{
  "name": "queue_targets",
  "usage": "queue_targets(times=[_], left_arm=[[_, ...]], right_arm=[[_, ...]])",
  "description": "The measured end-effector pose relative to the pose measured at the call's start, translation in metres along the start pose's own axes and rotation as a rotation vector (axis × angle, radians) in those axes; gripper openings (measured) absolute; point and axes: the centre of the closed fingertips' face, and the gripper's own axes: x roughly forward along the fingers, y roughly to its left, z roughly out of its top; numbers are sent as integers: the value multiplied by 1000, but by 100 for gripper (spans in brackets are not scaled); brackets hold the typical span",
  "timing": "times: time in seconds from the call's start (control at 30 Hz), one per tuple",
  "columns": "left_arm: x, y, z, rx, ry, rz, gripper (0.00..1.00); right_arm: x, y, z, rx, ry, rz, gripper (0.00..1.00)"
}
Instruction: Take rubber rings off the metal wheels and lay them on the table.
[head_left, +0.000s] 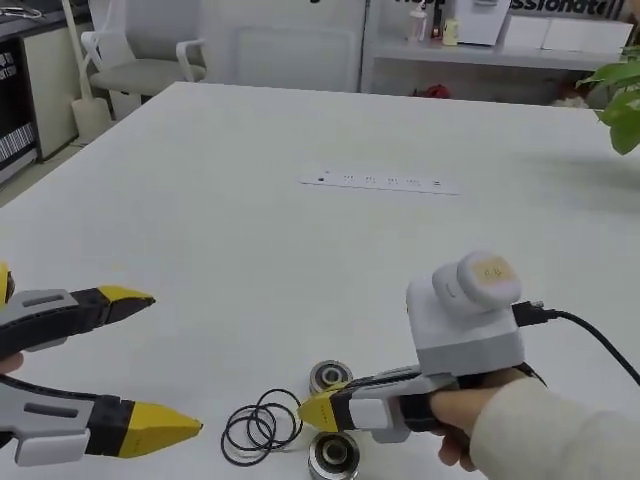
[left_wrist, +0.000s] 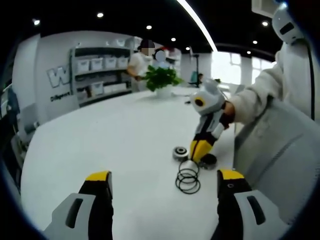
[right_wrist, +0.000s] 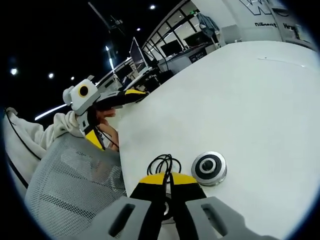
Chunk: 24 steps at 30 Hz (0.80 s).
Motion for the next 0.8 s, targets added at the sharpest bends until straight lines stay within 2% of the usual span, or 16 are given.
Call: queue_targets(times=[0.37, 0.8], left_arm=[[-1, 2, 2, -12, -14, 7, 87], [-1, 3, 1, -9, -14, 7, 87]], right_arm=[[-3, -6, -1, 4, 6, -20, 2], [-15, -10, 16, 13, -60, -26, 3]])
